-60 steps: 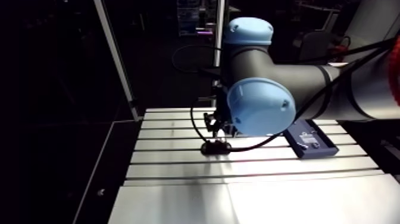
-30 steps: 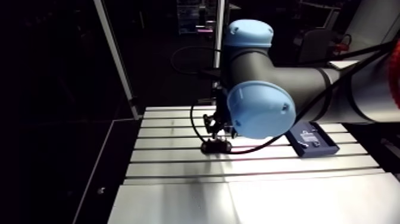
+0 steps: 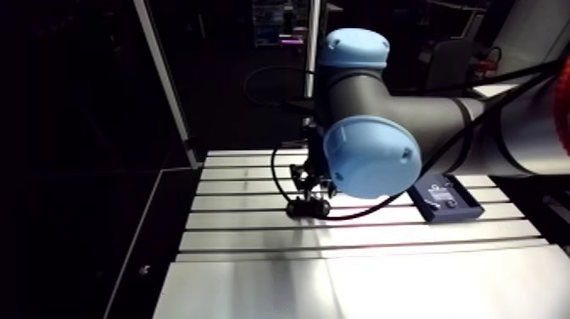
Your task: Pick up the M10 bolt and insert it into the hex recess until seated.
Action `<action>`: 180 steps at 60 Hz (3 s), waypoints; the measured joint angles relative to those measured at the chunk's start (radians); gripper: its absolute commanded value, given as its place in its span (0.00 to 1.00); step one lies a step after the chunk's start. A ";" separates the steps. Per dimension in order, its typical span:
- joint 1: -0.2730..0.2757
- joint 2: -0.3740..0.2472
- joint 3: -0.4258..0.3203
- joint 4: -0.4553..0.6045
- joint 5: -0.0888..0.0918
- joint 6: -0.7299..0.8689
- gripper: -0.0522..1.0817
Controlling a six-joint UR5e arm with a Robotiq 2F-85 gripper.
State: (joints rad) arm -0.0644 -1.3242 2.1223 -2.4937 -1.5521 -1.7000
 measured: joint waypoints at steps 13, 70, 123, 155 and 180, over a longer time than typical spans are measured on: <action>0.000 0.001 0.000 0.000 0.003 0.001 0.48; 0.000 0.009 -0.001 0.000 0.008 0.000 0.58; 0.000 0.015 -0.003 0.000 0.007 0.000 0.61; 0.000 0.017 -0.006 -0.029 0.008 -0.003 0.61; 0.000 0.019 -0.004 -0.037 0.012 -0.003 0.61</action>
State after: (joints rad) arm -0.0645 -1.3048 2.1185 -2.5305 -1.5402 -1.7035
